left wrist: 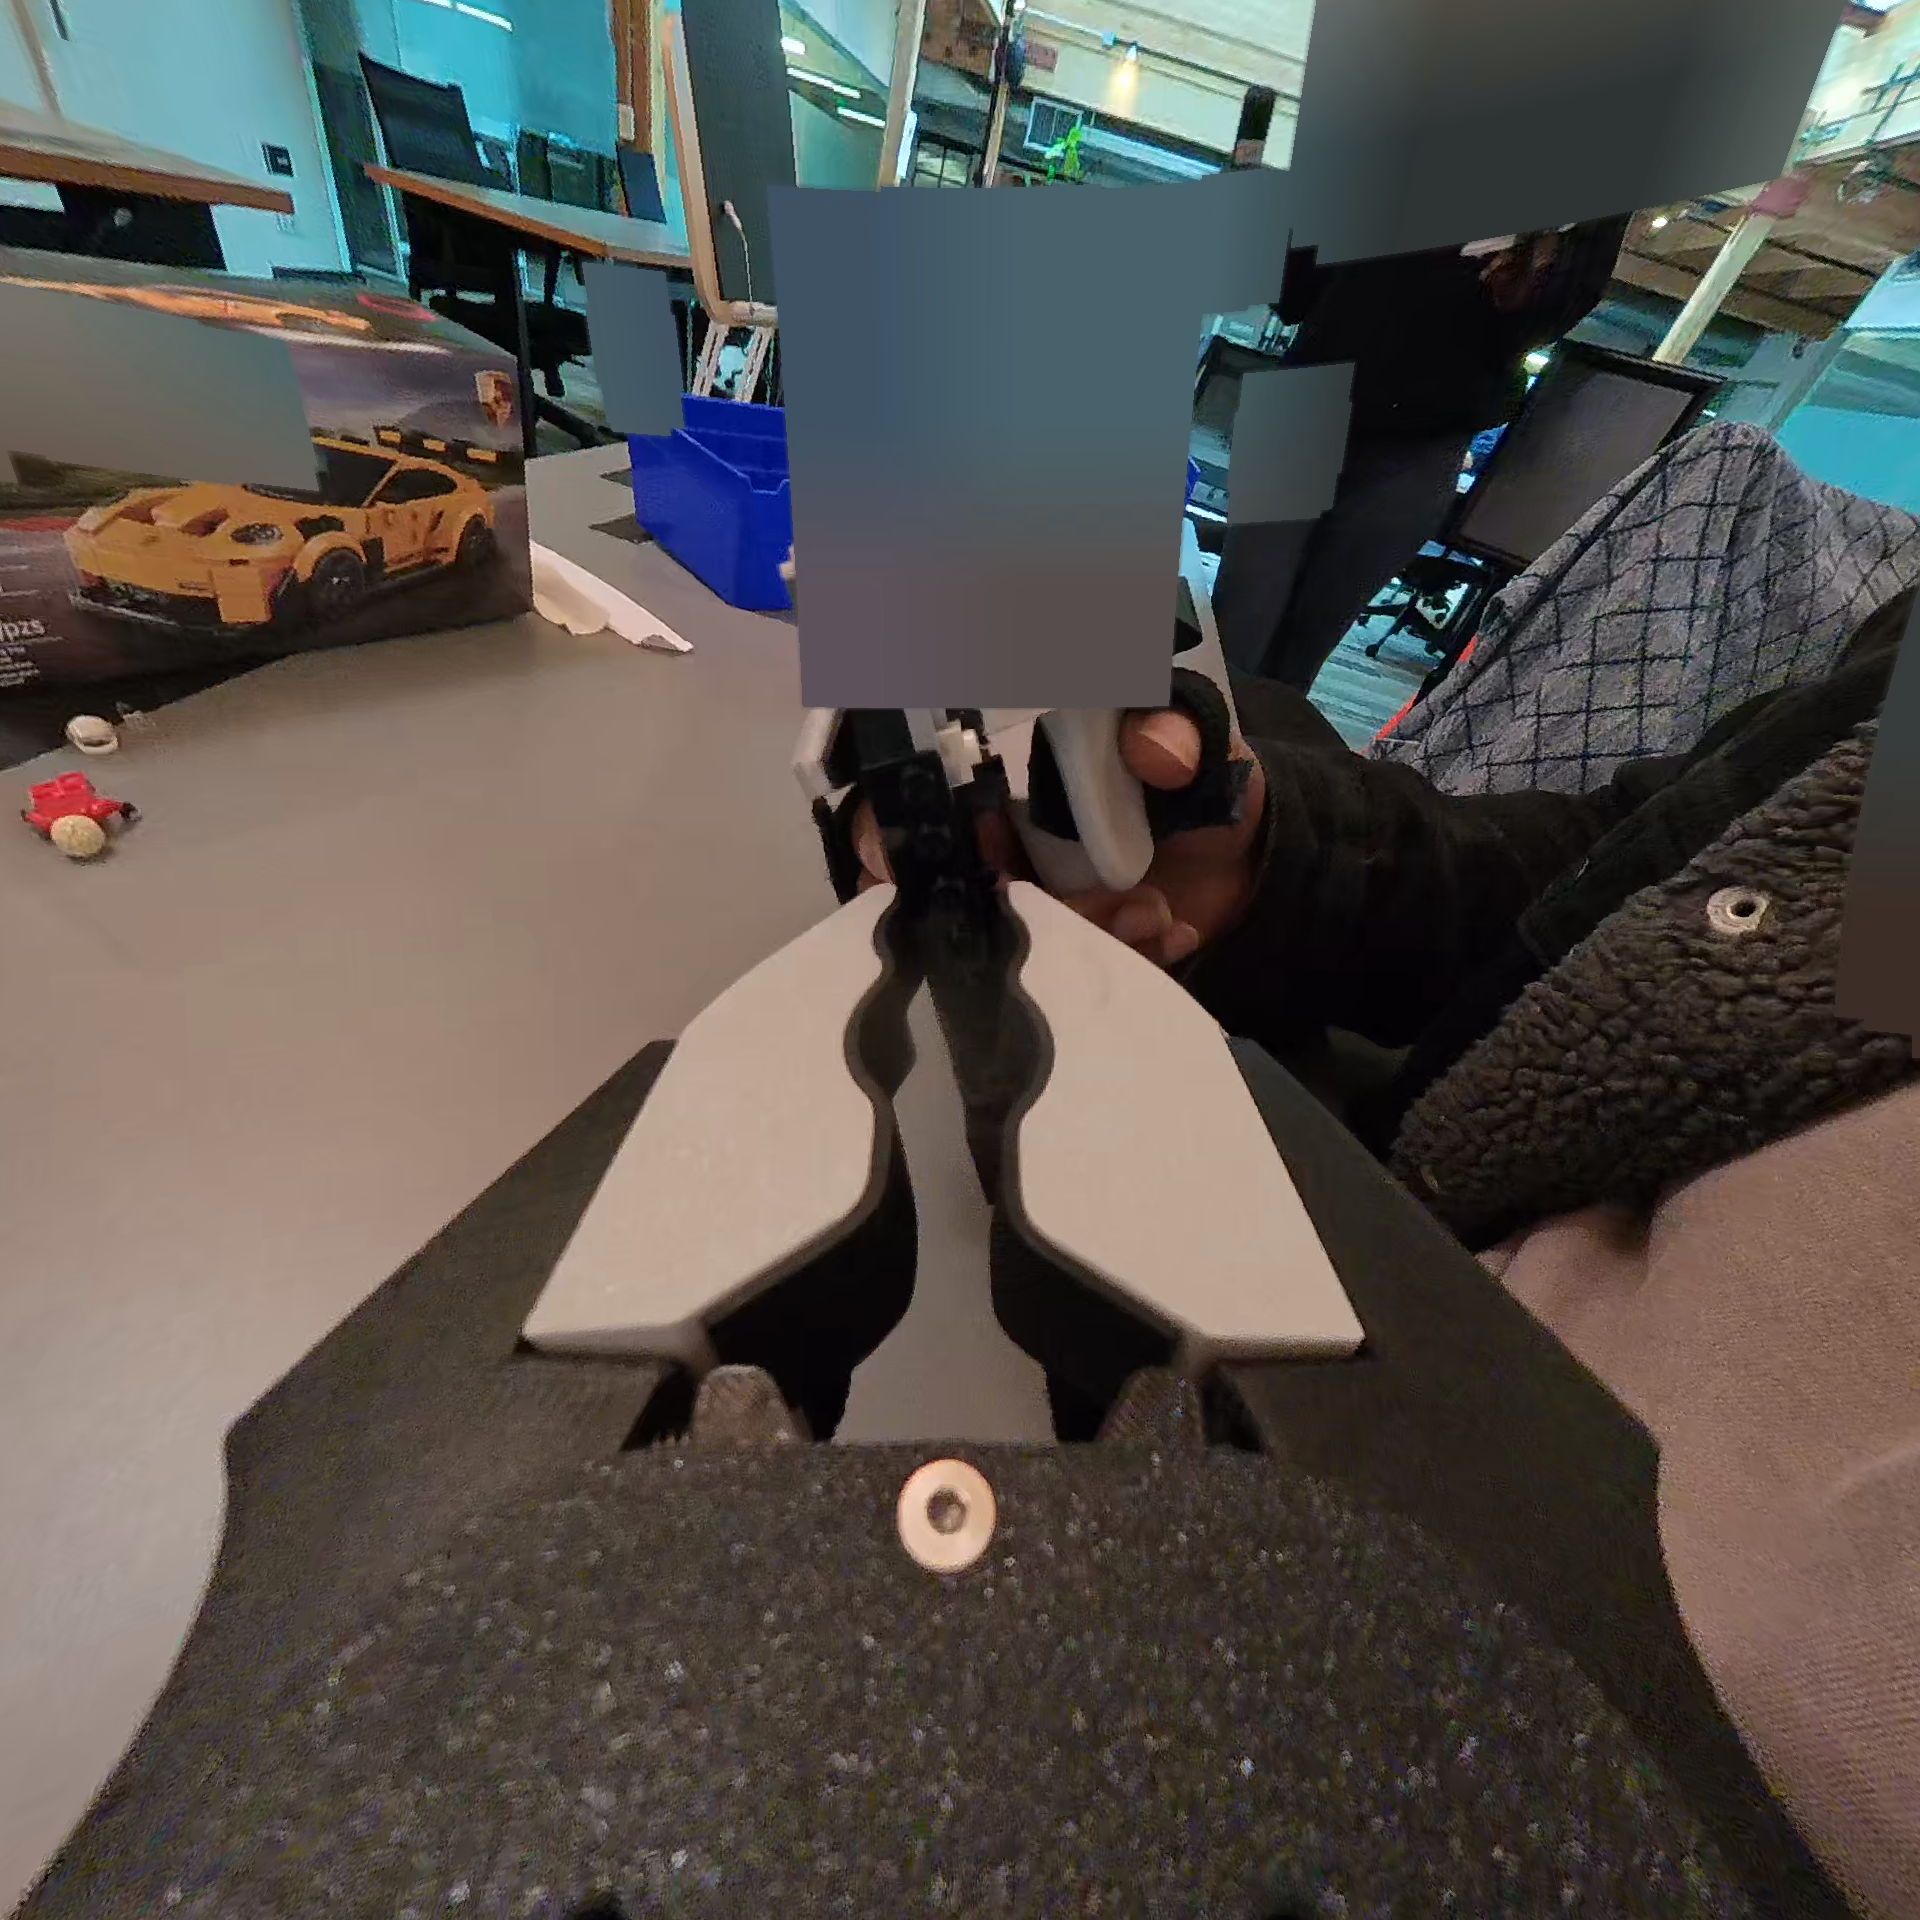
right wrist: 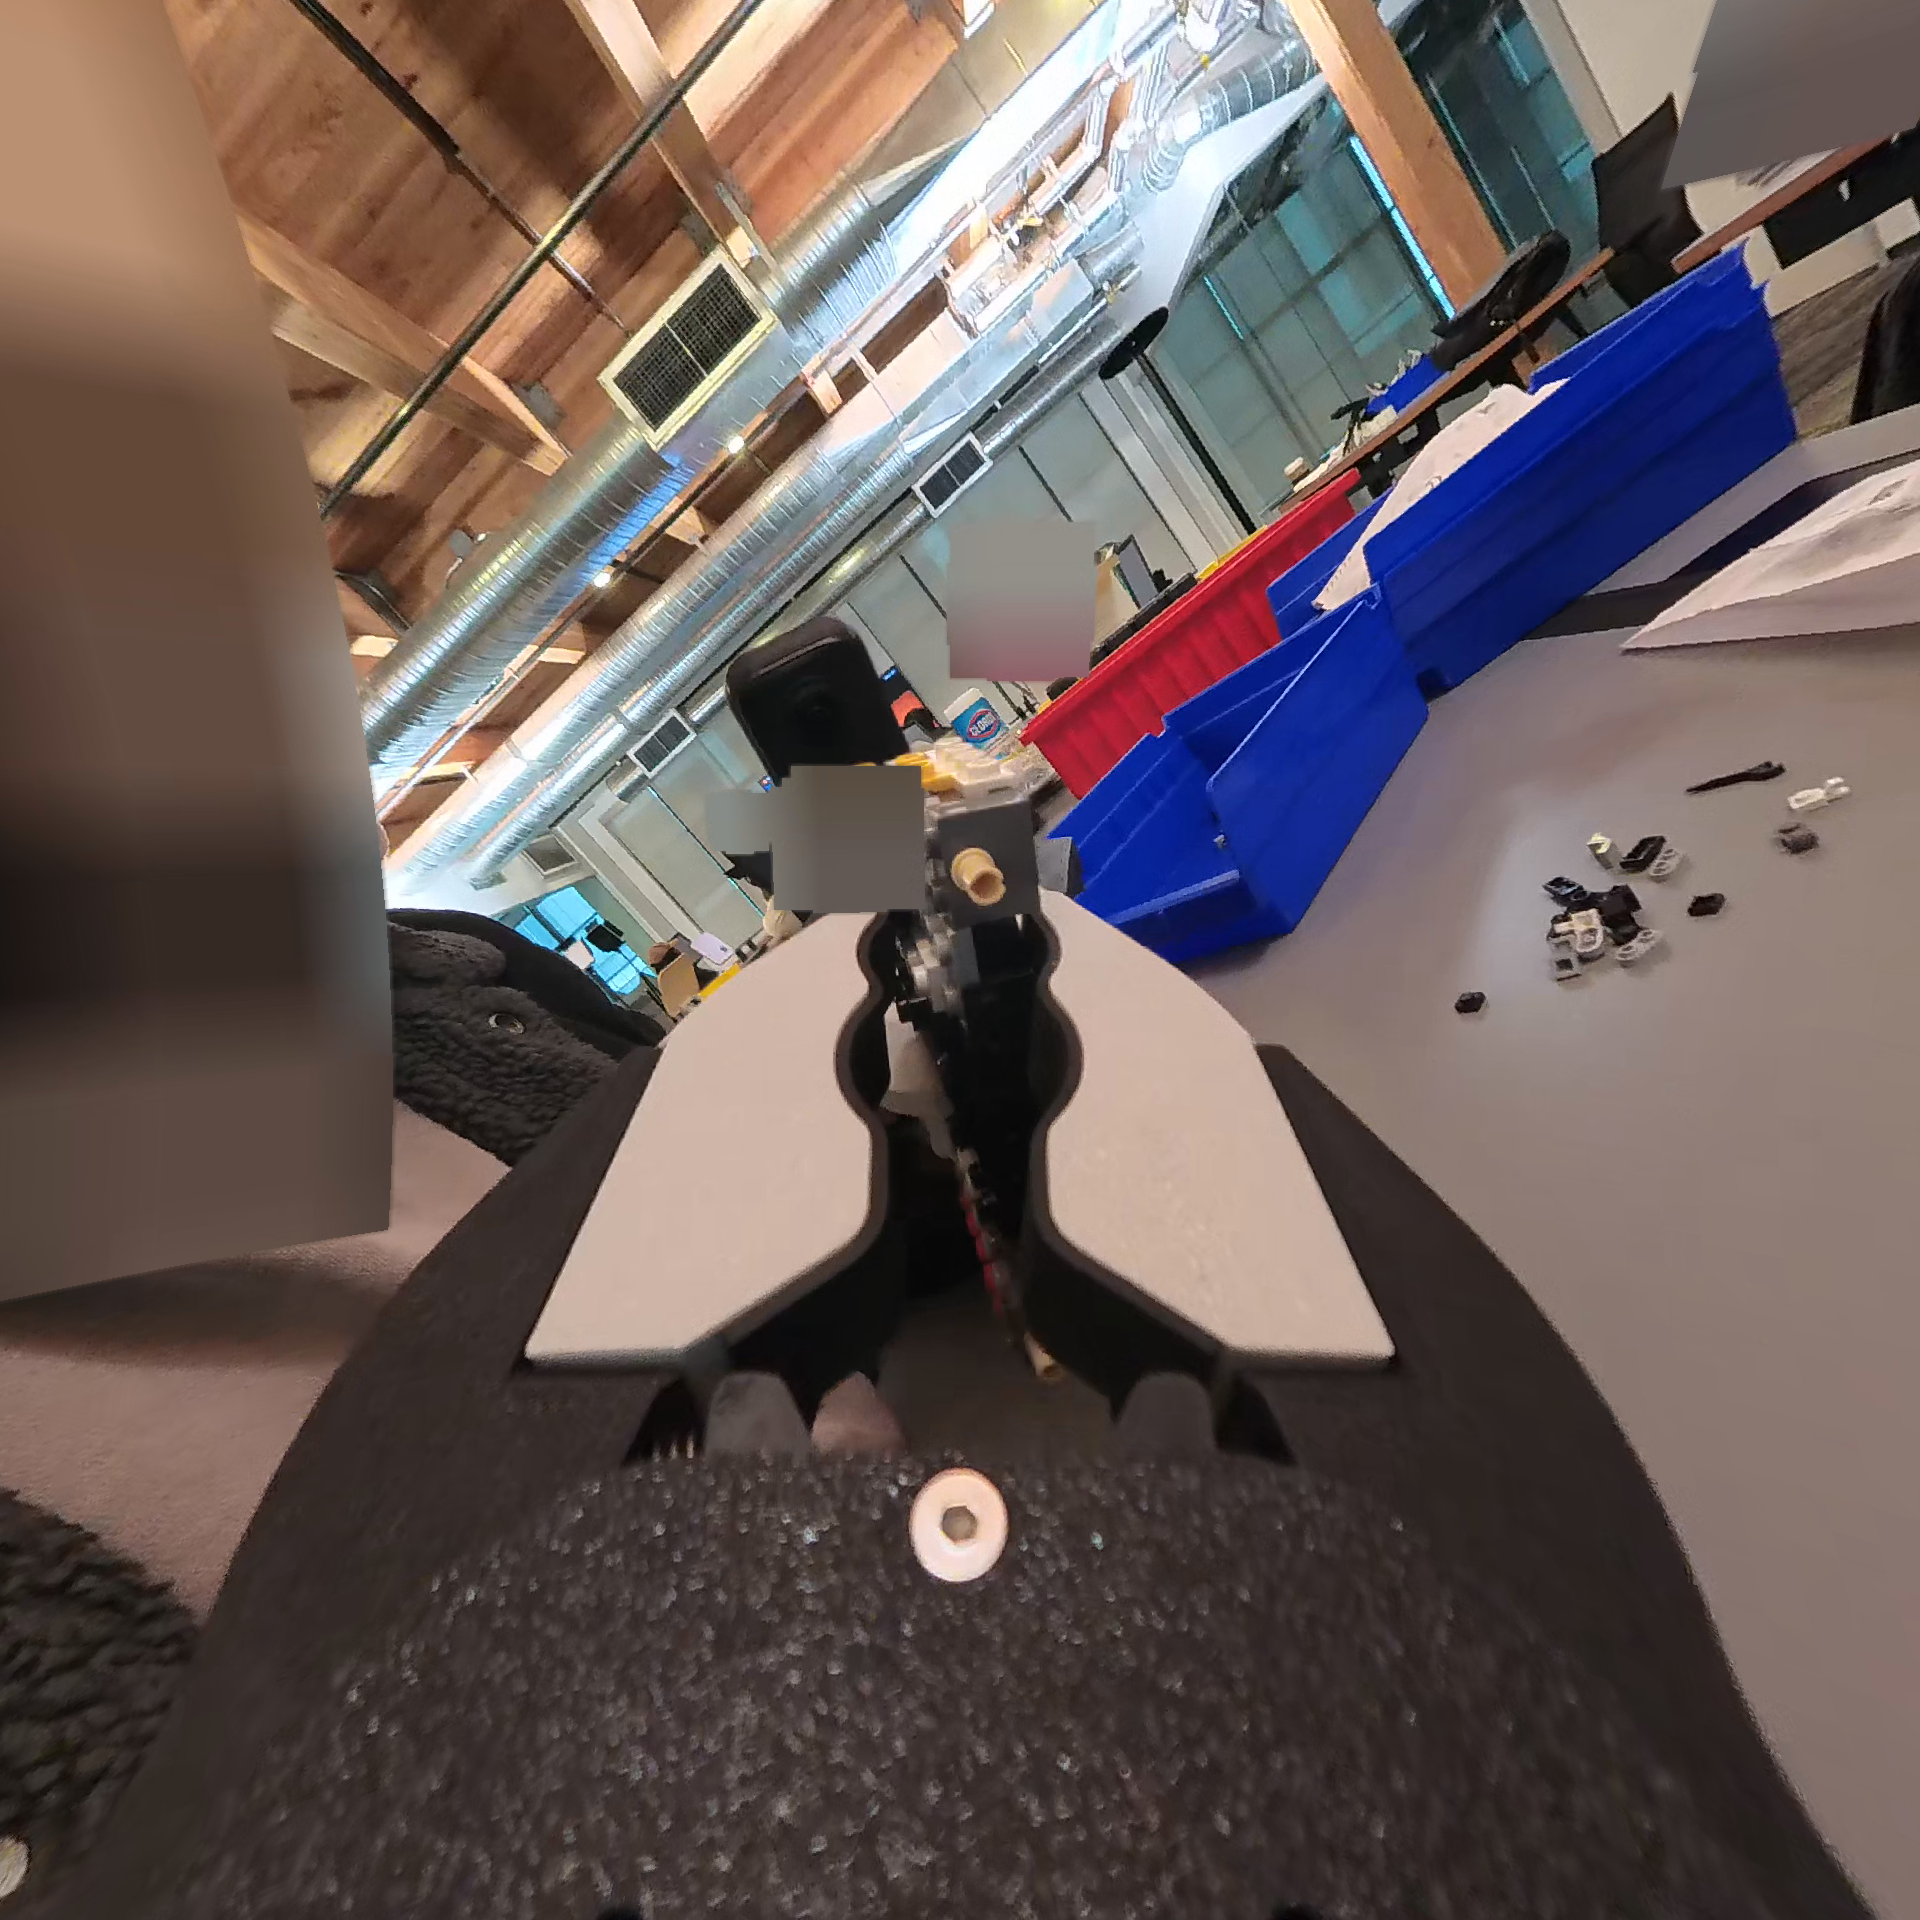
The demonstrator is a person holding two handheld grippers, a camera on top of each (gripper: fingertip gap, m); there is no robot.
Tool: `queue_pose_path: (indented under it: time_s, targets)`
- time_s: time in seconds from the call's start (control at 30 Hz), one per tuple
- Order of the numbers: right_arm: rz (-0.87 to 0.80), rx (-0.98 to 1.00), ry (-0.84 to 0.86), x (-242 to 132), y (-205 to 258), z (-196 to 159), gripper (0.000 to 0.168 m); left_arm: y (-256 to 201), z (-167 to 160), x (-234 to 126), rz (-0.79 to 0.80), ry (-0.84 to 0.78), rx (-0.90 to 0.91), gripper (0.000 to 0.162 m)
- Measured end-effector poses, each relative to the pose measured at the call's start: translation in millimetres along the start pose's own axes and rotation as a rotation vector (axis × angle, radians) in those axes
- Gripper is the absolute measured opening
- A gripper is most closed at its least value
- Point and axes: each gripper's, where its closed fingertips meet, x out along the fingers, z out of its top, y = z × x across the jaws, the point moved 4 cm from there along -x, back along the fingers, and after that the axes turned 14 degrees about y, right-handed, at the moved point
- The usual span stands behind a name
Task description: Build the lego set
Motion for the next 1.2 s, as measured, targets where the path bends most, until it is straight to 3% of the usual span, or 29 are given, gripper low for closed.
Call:
queue_pose_path:
  time_s: [0.3, 0.43, 0.53, 0.67, 0.8, 0.9, 1.1, 1.2]
  targets:
    - [-0.034, -0.038, -0.062, 2, -2, -3, 0.019, -1, -4, 2, -0.007, -0.080, 0.023, 0.015]
    - [-0.051, -0.073, -0.037, 2, -4, -2, 0.018, 4, -5, 3, -0.053, -0.092, -0.050, 0.016]
    - [-0.082, -0.093, -0.003, 2, -10, -5, 0.017, 6, -1, -1, -0.164, -0.151, -0.145, 0.037]
    - [-0.056, -0.075, 0.026, 5, -13, -12, 0.017, 15, -1, -4, -0.202, -0.174, -0.221, 0.020]
    - [-0.035, -0.048, 0.048, 4, -14, -14, 0.017, 15, -4, -3, -0.235, -0.165, -0.258, 0.019]
    - [-0.046, 0.029, 0.067, 3, -21, -17, 0.017, 19, -10, 0, -0.280, -0.177, -0.399, 0.020]
    - [-0.115, 0.313, 0.157, 5, -46, -39, 0.018, 29, -43, 11, -0.437, -0.248, -0.933, 0.018]
    - [-0.137, 0.369, 0.195, 4, -54, -48, 0.021, 31, -54, 14, -0.455, -0.268, -1.028, 0.019]
